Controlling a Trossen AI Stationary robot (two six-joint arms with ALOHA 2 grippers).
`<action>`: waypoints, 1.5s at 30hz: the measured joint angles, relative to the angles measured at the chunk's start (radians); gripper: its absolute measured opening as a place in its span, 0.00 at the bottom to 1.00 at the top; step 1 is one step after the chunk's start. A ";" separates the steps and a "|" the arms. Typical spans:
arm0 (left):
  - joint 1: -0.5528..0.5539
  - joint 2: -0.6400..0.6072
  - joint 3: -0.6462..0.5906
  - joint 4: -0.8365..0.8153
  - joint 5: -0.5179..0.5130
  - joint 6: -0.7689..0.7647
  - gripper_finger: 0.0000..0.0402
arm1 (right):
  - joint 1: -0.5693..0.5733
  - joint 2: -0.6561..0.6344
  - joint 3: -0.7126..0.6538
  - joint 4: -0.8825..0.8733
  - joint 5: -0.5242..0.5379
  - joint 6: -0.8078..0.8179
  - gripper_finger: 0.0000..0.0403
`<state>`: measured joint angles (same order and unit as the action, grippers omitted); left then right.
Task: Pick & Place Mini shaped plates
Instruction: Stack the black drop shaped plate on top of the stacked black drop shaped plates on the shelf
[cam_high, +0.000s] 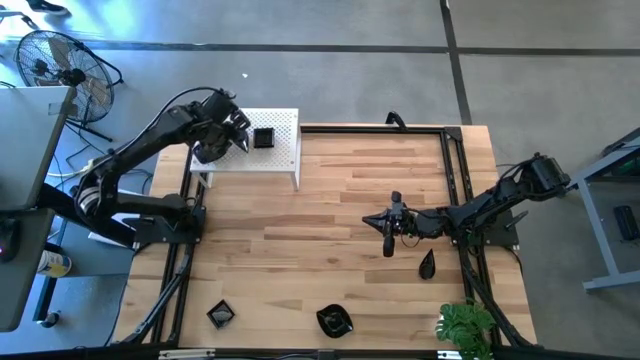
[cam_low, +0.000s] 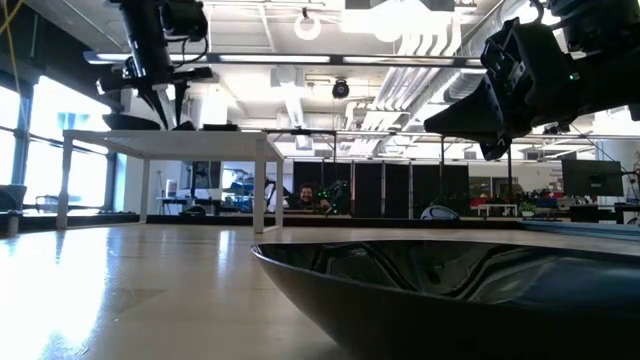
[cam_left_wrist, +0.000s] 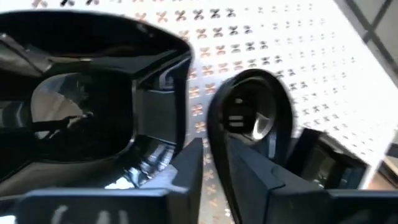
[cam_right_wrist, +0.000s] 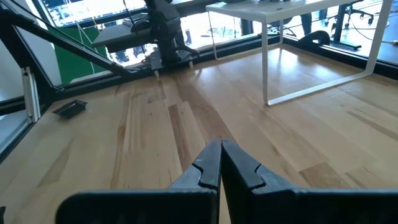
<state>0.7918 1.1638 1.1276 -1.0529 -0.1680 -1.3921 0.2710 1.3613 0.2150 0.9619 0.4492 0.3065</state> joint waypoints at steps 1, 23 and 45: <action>0.000 -0.003 0.007 0.001 0.000 0.009 0.21 | 0.000 0.000 0.000 0.000 0.000 0.000 0.00; -0.400 -0.041 0.059 0.116 -0.515 0.589 0.10 | 0.000 0.000 0.000 0.000 -0.004 0.008 0.00; -1.038 -0.179 -0.560 1.354 -0.442 1.286 0.00 | 0.000 0.000 0.101 -0.301 -0.001 0.168 0.00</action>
<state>-0.2461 0.9848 0.5677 0.3009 -0.6096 -0.1058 0.2710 1.3613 0.3155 0.6607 0.4487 0.4749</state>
